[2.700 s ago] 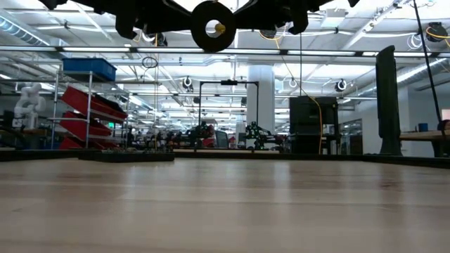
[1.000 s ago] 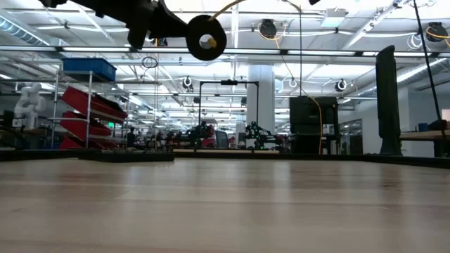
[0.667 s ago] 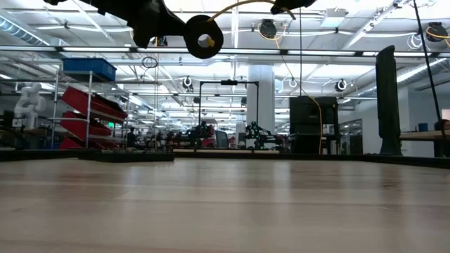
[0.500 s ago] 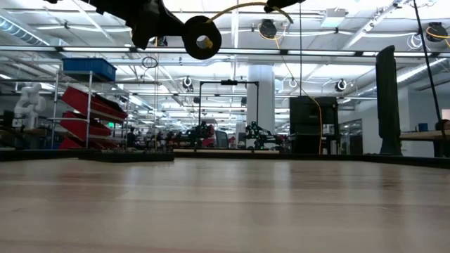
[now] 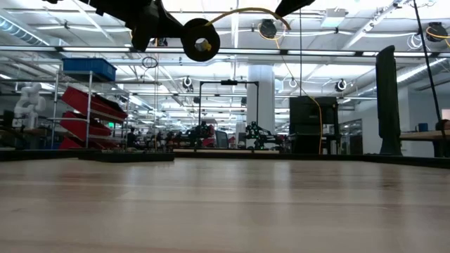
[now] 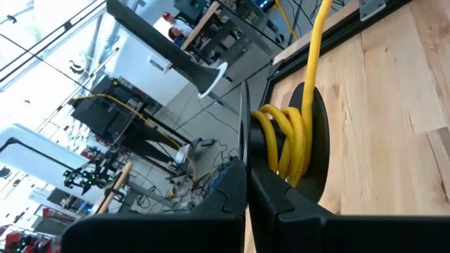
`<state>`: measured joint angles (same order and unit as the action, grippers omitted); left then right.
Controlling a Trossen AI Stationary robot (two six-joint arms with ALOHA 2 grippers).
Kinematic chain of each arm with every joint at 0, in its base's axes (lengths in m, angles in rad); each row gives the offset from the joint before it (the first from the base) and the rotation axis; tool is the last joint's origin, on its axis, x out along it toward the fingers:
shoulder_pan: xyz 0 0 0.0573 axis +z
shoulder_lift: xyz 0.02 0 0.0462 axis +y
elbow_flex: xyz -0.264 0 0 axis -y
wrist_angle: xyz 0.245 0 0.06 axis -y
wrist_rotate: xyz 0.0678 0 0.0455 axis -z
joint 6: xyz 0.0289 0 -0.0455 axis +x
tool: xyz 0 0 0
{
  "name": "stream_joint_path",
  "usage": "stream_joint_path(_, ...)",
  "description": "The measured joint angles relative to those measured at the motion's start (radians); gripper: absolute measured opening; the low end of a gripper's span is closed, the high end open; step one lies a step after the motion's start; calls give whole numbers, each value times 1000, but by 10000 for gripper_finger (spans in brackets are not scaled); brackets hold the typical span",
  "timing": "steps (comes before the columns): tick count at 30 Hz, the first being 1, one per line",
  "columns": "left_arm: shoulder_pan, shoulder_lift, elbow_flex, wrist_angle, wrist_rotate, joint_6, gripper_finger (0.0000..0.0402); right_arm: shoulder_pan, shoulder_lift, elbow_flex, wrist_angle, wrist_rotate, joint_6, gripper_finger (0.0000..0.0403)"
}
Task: Coil cords
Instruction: Uncoil the yellow wire from the spool
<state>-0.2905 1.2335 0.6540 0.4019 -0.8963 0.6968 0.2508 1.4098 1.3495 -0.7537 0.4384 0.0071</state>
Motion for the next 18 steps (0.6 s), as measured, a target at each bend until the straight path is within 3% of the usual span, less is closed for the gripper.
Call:
stream_joint_path(6,0,0,0,0,0,0,1,0,0,0,-1,0,-1,110)
stream_joint_path(14,0,0,0,1,-1,-1,1,0,0,0,-9,-1,-30,13)
stream_joint_path(18,0,0,0,2,-3,-1,1,0,0,0,-9,-4,-18,15)
